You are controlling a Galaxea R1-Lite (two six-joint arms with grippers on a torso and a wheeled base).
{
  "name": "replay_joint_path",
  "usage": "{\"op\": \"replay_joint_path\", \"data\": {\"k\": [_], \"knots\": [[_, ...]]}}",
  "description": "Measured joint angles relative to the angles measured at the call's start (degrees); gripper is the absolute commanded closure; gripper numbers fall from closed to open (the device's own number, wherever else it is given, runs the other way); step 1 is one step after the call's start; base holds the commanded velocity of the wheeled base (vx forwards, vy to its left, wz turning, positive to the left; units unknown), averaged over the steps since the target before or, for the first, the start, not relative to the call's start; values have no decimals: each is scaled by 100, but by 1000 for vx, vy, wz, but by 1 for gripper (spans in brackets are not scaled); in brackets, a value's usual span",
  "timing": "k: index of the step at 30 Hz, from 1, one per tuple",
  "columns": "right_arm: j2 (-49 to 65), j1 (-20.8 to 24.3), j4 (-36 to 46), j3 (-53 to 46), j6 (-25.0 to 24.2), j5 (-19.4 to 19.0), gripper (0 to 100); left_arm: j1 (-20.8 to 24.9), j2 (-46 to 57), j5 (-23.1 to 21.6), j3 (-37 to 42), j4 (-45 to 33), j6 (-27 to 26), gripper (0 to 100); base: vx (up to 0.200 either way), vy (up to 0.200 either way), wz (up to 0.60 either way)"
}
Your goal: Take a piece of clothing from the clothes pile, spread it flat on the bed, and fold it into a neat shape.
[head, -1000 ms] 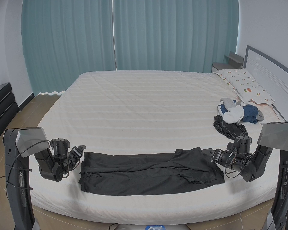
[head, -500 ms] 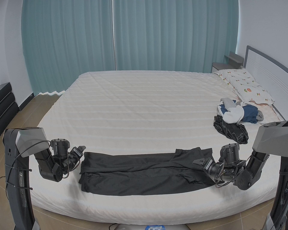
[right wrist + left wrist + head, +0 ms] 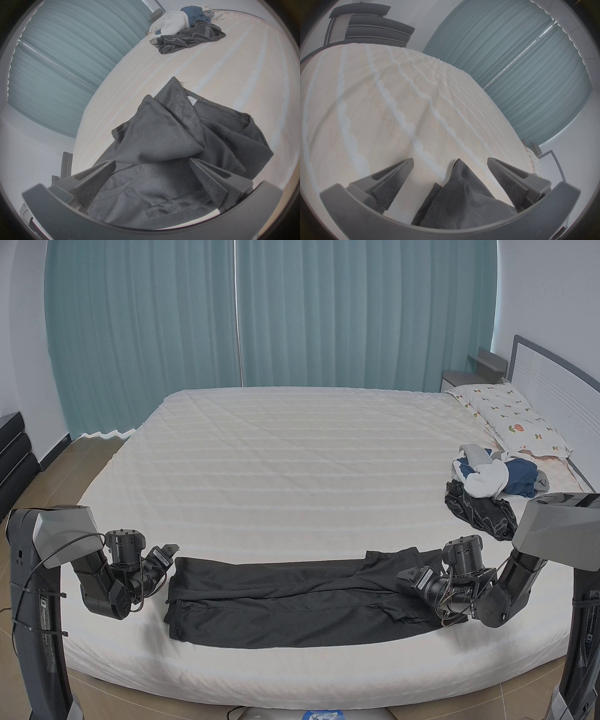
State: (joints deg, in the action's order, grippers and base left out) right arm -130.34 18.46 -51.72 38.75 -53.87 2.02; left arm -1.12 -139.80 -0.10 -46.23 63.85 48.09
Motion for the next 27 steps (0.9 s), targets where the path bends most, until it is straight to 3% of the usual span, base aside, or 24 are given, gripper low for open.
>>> {"op": "replay_joint_path", "data": {"k": [6, 12, 19, 27], "knots": [[-194, -10, 260, 322, 28, 429, 100, 0, 0, 0, 0, 2, 2, 0, 0, 0, 0], [-89, 26, 262, 347, 274, 497, 100, 0, 0, 0, 0, 2, -1, 0, 0, 0, 0], [206, 67, 95, 284, 1092, 475, 100, 0, 0, 0, 0, 2, -6, 0, 0, 0, 0], [219, 59, -874, -317, 2149, 224, 100, 0, 0, 0, -5, 2, -4, 0, 0, 0, 0]]}}
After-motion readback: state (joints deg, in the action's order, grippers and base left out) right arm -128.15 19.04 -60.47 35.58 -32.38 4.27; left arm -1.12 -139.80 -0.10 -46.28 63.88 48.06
